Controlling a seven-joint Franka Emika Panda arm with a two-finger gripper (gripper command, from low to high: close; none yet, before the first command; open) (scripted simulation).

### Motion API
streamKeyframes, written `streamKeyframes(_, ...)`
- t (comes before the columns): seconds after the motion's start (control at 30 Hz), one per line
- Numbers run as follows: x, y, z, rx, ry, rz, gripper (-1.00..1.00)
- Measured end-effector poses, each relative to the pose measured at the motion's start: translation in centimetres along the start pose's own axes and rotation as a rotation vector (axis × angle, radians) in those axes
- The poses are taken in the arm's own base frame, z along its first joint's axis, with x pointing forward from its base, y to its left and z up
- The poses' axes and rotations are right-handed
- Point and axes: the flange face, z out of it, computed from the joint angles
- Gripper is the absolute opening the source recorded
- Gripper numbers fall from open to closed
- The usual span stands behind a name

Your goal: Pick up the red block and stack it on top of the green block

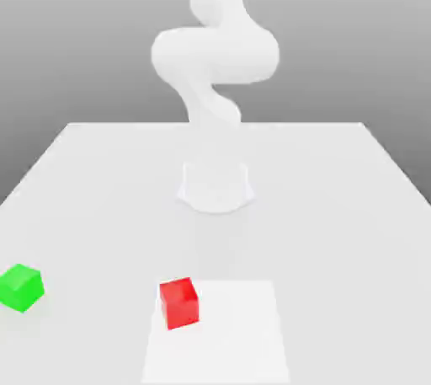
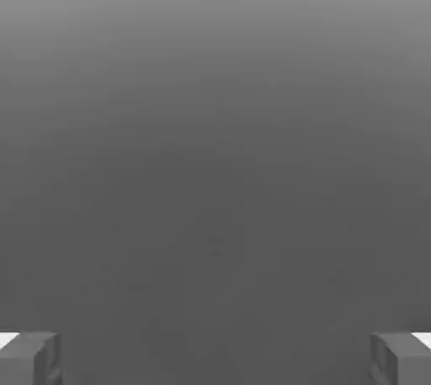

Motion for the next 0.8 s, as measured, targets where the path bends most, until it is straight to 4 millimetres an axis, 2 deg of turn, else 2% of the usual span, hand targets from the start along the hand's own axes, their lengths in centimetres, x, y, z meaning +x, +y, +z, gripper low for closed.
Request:
streamKeyframes(0.1,-0.9,2.2,7.9,-0.083,-0.082,-0.053,0.0)
streamKeyframes(0.2,-2.7,5.1,14.9,-0.157,-0.167,-0.103,0.0)
streamKeyframes(0.3,-5.2,8.7,20.9,-0.224,-0.254,-0.15,0.0)
streamKeyframes(0.4,-8.2,12.7,26.0,-0.283,-0.346,-0.195,0.0)
streamKeyframes(0.53,-13.2,18.5,31.1,-0.354,-0.474,-0.251,0.0)
streamKeyframes(0.63,-17.0,22.9,33.7,-0.396,-0.567,-0.286,0.0)
streamKeyframes(0.8,-20.0,25.8,37.4,-0.407,-0.593,-0.298,0.0)
